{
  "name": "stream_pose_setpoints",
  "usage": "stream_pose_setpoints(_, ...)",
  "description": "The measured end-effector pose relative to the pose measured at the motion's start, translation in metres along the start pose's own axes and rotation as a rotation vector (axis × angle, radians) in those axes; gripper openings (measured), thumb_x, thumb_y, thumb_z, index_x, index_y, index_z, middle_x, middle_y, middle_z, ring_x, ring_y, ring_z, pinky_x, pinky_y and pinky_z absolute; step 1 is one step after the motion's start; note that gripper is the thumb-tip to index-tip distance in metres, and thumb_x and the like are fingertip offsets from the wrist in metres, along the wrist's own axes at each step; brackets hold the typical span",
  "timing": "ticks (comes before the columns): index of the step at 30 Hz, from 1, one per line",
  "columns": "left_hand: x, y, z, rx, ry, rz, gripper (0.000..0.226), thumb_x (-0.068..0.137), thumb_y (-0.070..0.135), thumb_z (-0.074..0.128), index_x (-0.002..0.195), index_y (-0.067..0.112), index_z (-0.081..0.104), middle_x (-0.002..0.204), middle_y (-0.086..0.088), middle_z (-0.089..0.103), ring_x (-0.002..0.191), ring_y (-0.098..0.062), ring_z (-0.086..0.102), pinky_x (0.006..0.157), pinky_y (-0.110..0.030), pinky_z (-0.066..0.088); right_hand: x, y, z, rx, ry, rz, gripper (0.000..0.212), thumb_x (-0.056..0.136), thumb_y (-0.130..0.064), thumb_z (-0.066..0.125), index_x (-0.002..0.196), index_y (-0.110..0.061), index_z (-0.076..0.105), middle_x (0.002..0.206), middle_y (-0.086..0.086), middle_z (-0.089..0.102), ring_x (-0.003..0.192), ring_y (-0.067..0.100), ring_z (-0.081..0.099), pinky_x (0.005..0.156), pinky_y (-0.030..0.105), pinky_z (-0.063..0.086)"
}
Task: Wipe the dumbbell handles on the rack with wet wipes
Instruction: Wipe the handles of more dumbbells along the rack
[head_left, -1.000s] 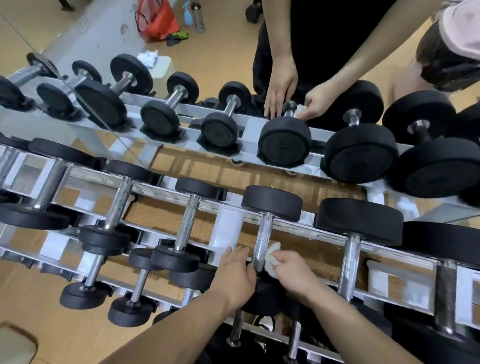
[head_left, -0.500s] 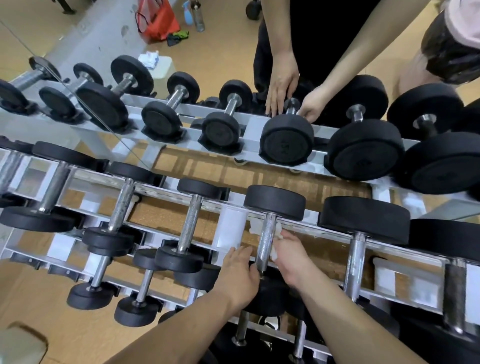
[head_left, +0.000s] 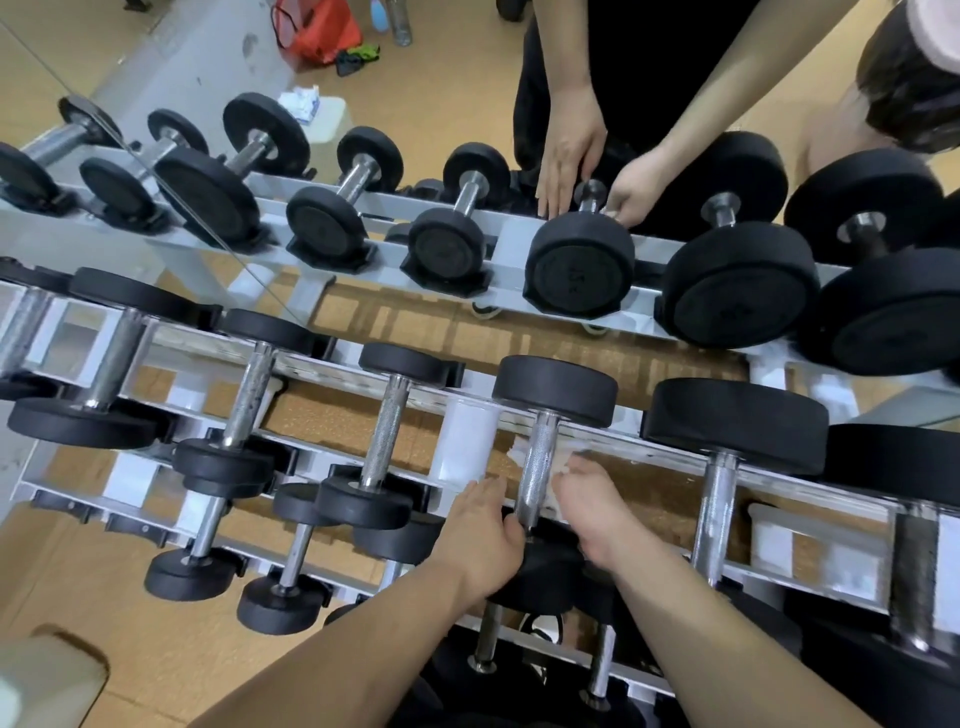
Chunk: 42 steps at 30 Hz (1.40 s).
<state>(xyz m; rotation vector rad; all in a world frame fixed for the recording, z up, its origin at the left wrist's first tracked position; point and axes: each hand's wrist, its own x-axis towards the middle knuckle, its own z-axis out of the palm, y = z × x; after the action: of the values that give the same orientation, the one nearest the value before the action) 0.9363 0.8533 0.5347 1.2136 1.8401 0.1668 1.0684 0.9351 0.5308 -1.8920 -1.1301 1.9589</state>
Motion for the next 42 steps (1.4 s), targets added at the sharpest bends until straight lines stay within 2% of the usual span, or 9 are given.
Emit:
stream_pose_setpoints(4,0.002,-0.004,0.004,-0.025,0.006,-0.045,0.025,0.102,0.016,0.042,0.118,0.01,0.06,0.122,-0.01,0.061,0.129,-0.03,0.052,0.104,-0.029,0.037,0.001,0.065,0.003,-0.333,-0.084,-0.04,0.029,0.083,-0.01,0.041,0.098,-0.006,0.066,0.102,0.026,0.072,0.085,0.04,0.069,0.078,0.047,0.057)
stream_pose_setpoints(7,0.002,-0.009,0.01,-0.066,0.022,-0.049,0.016,0.099,0.013,0.041,0.089,0.021,0.051,0.094,-0.002,0.055,0.103,-0.028,0.055,0.1,-0.037,0.045,0.012,0.051,-0.005,-0.023,-0.035,0.026,0.028,0.083,0.002,0.042,0.096,0.002,0.068,0.095,0.021,0.07,0.077,0.029,0.06,0.074,0.038,0.046)
stream_pose_setpoints(10,-0.003,-0.004,0.005,-0.076,0.032,-0.056,0.034,0.103,0.016,0.042,0.131,0.005,0.058,0.135,-0.011,0.06,0.131,-0.024,0.05,0.112,-0.025,0.032,0.018,0.014,-0.003,0.356,0.015,0.083,0.033,0.102,0.005,0.042,0.119,-0.01,0.066,0.111,0.01,0.074,0.097,0.025,0.067,0.102,0.041,0.051)
stream_pose_setpoints(18,-0.005,-0.004,0.004,-0.122,0.07,-0.044,0.034,0.103,0.013,0.044,0.129,-0.004,0.059,0.133,-0.017,0.06,0.128,-0.028,0.051,0.113,-0.03,0.035,-0.022,0.027,-0.015,-0.086,-0.012,0.025,0.041,0.086,0.02,0.04,0.072,-0.005,0.07,0.072,0.006,0.068,0.066,0.017,0.063,0.056,0.018,0.044)
stream_pose_setpoints(21,-0.005,-0.006,0.006,-0.133,0.058,-0.022,0.038,0.105,0.016,0.043,0.136,-0.001,0.056,0.14,-0.014,0.056,0.134,-0.025,0.047,0.114,-0.025,0.03,0.004,0.008,-0.027,0.111,0.168,0.105,0.037,0.089,0.005,0.049,0.113,-0.011,0.071,0.112,0.018,0.073,0.101,0.031,0.068,0.089,0.038,0.055)
stream_pose_setpoints(27,-0.012,-0.005,0.009,-0.138,0.137,0.012,0.041,0.104,0.014,0.045,0.144,0.006,0.053,0.147,-0.009,0.053,0.139,-0.022,0.044,0.112,-0.015,0.023,0.0,-0.009,0.036,0.171,0.206,-0.015,0.062,0.101,-0.002,0.04,0.157,-0.03,0.041,0.137,0.008,0.059,0.11,0.022,0.058,0.089,0.031,0.047)
stream_pose_setpoints(31,-0.013,-0.006,0.008,-0.14,0.217,0.022,0.043,0.104,0.015,0.044,0.146,0.008,0.052,0.147,-0.006,0.053,0.141,-0.022,0.043,0.109,-0.01,0.018,-0.035,0.012,0.03,-0.192,0.127,-0.113,0.074,0.097,0.003,0.043,0.16,-0.034,0.033,0.113,0.004,0.064,0.076,0.011,0.061,0.06,0.018,0.046)
stream_pose_setpoints(36,-0.013,-0.008,0.009,-0.14,0.173,0.032,0.051,0.102,0.014,0.048,0.153,0.011,0.043,0.156,-0.004,0.045,0.147,-0.019,0.037,0.119,-0.019,0.021,-0.065,0.025,0.002,-0.437,-0.144,-0.145,0.053,0.089,-0.004,0.047,0.128,-0.029,0.073,0.108,-0.007,0.07,0.097,0.012,0.063,0.078,0.021,0.044)
stream_pose_setpoints(42,-0.022,0.014,-0.024,-0.639,-0.065,0.142,0.067,0.086,-0.004,0.065,0.14,0.034,0.057,0.136,0.009,0.066,0.127,-0.019,0.062,0.113,-0.045,0.047,-0.076,-0.008,-0.026,0.229,-0.08,-0.11,0.026,0.074,-0.003,0.057,0.087,-0.008,0.08,0.095,0.022,0.077,0.081,0.025,0.071,0.081,0.035,0.052)
